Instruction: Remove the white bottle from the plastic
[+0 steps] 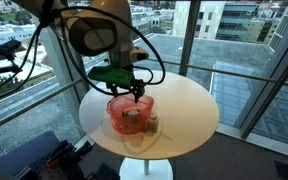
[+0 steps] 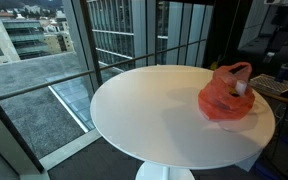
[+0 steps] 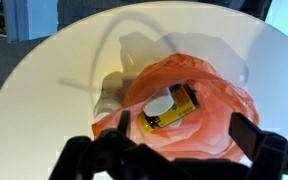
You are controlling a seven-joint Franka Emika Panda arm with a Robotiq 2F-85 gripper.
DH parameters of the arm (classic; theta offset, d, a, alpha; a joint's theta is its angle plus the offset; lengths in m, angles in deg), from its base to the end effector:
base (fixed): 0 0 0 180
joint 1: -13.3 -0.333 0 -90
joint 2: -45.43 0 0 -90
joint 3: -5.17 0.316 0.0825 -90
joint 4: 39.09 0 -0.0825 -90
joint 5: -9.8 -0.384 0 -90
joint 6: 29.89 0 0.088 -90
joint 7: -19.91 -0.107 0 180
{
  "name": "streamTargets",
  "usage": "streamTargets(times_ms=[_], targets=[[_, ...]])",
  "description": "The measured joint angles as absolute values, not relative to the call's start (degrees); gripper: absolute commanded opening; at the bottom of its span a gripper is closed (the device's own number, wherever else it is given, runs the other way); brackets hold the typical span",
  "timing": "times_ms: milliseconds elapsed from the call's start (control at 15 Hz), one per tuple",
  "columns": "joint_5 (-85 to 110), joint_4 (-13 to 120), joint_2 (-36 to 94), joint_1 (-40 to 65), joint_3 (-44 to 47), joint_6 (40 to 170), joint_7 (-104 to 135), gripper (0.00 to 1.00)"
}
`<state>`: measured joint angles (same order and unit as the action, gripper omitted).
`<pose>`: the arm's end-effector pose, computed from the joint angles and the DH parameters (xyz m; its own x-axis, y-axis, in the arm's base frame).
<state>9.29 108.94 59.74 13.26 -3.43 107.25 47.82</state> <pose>0.4261 -0.0627 0.3511 0.9422 0.3275 0.0704 0.3290 -0.9442 -0.0118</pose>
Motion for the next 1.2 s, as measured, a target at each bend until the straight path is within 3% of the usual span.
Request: streamTargets(times_ms=[1200], targets=[[-1.27,109.19,48.09,10.42,-2.58,120.00,64.75,1.00]])
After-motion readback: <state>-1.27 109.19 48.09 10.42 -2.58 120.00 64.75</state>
